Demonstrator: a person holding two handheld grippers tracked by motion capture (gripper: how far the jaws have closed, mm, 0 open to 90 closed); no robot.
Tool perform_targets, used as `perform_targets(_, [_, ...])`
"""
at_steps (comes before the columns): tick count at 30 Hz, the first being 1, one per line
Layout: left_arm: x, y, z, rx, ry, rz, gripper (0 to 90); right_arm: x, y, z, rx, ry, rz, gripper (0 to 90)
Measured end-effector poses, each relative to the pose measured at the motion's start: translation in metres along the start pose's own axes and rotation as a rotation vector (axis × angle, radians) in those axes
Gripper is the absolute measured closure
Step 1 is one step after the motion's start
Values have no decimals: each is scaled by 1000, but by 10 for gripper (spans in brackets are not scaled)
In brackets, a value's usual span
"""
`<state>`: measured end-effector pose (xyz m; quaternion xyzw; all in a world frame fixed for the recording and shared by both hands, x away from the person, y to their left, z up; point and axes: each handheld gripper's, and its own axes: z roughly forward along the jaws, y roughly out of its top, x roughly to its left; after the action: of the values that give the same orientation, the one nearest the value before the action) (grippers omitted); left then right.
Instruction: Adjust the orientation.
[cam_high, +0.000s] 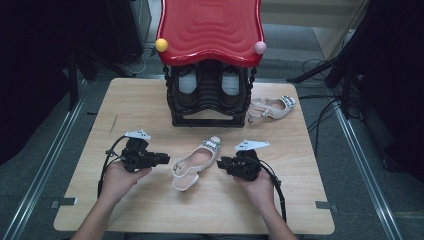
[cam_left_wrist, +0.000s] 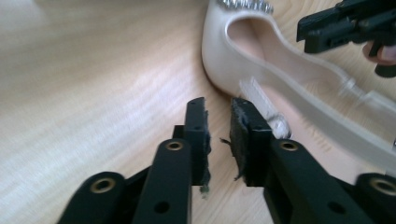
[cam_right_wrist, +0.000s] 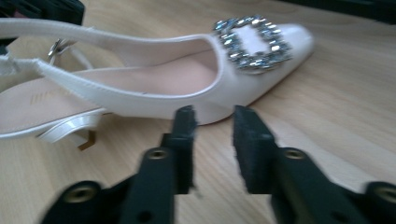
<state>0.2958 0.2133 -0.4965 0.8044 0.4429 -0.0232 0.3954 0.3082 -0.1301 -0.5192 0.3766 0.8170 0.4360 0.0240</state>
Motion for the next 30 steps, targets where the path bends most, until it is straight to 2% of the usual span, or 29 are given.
perform_targets(3, [-4,-3,5,18,-17,12,845,6,1,7,16,34,-2,900])
perform_targets(7, [-10,-3,10,6,-61,3,852,12,4,14,19,88,6,900])
perform_targets(12, [-16,-4,17,18,-42,17,859,14,5,20,17,88,7,900])
perform_targets(18, [-26,-5,23,36,-63,46,861,14,6,23,12,68,-14,900])
perform_targets(26, [-32,-7,26,34,-77,43,863,14,8,28,8,65,-8,900])
perform_targets(30, [-35,-8,27,38,-81,58,869,14,13,33,28,62,-10,900])
